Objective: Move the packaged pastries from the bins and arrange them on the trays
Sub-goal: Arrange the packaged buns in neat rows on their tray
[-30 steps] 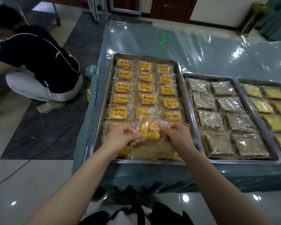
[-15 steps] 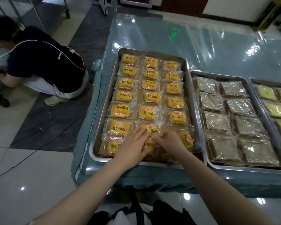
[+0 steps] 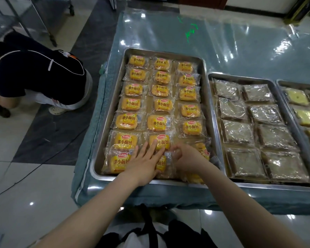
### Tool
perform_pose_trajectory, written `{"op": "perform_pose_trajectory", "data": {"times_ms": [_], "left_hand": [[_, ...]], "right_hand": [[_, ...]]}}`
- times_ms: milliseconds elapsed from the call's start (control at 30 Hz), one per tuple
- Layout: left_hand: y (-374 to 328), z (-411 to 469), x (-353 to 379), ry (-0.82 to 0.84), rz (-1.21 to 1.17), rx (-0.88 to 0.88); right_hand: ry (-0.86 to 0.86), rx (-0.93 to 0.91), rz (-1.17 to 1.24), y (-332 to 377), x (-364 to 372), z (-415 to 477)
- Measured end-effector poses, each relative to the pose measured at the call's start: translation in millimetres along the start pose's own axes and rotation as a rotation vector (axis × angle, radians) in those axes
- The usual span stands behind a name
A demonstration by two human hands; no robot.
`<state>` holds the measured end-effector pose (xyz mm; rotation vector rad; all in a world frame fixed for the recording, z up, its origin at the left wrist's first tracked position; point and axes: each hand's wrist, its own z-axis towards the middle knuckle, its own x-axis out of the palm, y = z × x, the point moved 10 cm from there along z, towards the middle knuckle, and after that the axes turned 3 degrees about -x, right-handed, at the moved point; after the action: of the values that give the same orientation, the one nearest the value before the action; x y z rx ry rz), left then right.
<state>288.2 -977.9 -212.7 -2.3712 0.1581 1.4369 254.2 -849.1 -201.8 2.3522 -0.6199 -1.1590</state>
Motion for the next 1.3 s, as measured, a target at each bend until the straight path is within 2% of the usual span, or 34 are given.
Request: {"op": "perform_pose_trajectory", "data": {"times_ms": [100,167,233,300,400,467,733,933,1033,1100,1167,1300], "left_hand": [[-2.5,-4.9,-14.0,-0.117,-0.016,0.033],[5.2,-12.0,-25.8,-0.229,-0.027,0.007],[30.7,-19.2,-32.5,-0.299,-0.065,-0.152],[60.3,-27.0,-29.8,-0.298,-0.074,-0.33],[83.5,-31.1,-19.6,-0.222,-0.047,-0.422],[87.6,-29.1,-14.6,-0.183,-0.043,-0.415],[92.1,-24.0,-10.9,-0.084,-0.095,-0.316],[84.5,-22.0,-6.5,0.015,-0.043,-0.228],[82.1,-23.5,-7.9,0.036,-0.001,-0.218],[76.7,-23.5,-16.4,-0.007,-0.019,-0.19],[64.2,-21.7,-29.7,-0.069,-0.054,-0.148],[32.5,-6.6,-45.6,-0.123,-0.091,-0.087]], "right_hand": [[-0.302,-0.126,-0.126,15.4,-32.2,-3.8],[-0.377,-0.321,-0.225,38.4,-38.0,-3.8],[-0.261,-0.426,-0.325,52.8,-22.4,3.8],[-0.107,-0.441,-0.422,57.2,2.7,12.4],[-0.047,-0.512,-0.633,64.0,33.5,14.9],[-0.041,-0.52,-0.715,65.5,41.9,15.5],[0.068,-0.361,-0.647,54.7,50.7,20.4],[0.095,-0.372,-0.668,53.7,46.9,16.6],[0.115,-0.391,-0.57,55.5,43.3,7.6],[0.046,-0.412,-0.433,58.0,25.8,-0.2],[-0.099,-0.398,-0.345,48.5,-5.8,-9.1],[-0.405,-0.246,-0.372,2.5,-74.4,-32.9]]}}
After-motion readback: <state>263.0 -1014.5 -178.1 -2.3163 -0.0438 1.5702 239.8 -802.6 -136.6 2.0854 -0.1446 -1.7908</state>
